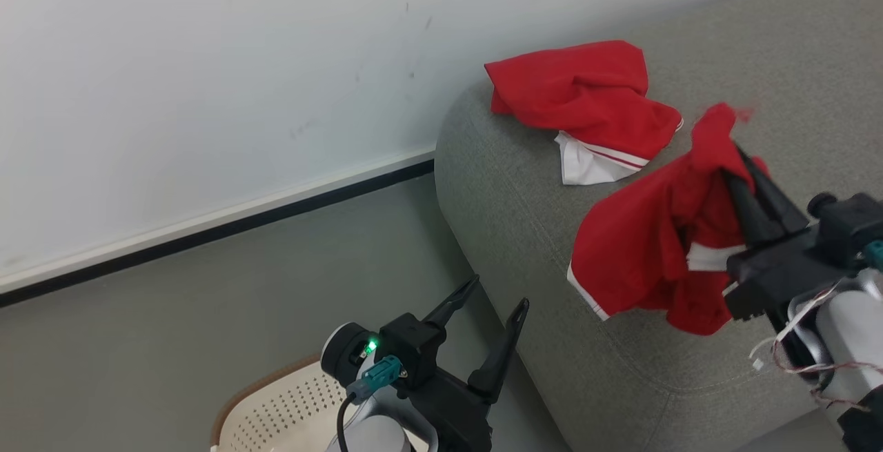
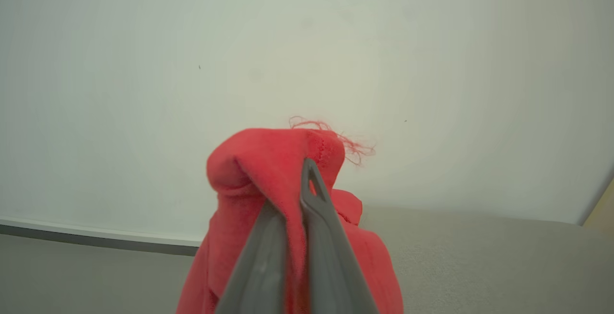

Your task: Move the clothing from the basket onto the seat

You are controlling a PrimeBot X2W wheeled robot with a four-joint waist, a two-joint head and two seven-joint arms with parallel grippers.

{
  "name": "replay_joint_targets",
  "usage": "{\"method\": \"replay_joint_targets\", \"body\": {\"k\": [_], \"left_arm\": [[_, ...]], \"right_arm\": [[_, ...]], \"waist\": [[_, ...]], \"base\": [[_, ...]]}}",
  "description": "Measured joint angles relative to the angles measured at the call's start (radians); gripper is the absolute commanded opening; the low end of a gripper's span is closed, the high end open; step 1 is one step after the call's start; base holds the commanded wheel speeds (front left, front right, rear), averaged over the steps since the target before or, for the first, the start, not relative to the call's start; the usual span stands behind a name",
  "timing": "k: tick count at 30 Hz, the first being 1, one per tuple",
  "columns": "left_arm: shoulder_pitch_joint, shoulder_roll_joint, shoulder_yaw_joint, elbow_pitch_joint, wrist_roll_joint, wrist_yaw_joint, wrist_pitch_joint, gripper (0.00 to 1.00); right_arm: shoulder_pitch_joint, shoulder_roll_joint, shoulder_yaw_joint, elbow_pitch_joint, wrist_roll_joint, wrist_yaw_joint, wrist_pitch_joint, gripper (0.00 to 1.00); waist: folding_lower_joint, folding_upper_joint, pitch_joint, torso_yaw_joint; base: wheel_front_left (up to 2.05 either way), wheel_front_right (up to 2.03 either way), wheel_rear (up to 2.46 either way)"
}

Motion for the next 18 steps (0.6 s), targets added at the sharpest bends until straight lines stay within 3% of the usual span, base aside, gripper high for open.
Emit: {"method": "replay_joint_targets", "body": {"k": [9, 18], "left_arm": [[-0.061, 0.001, -0.020, -0.053, 0.048, 0.009, 0.006, 1.00], [-0.120, 0.032, -0.023, -0.089, 0.071, 0.010, 0.047, 1.00]], "right_arm": [[-0.196, -0.057, -0.094, 0.002, 0.046, 0.002, 0.030, 0.00], [-0.445, -0.138, -0.196, 0.143, 0.100, 0.012, 0.102, 0.00]], "waist": [[0.0001, 0.0000, 0.104, 0.013], [0.0002, 0.0001, 0.227, 0.055]], "base": [[0.00, 0.00, 0.00], [0.00, 0.00, 0.00]]}}
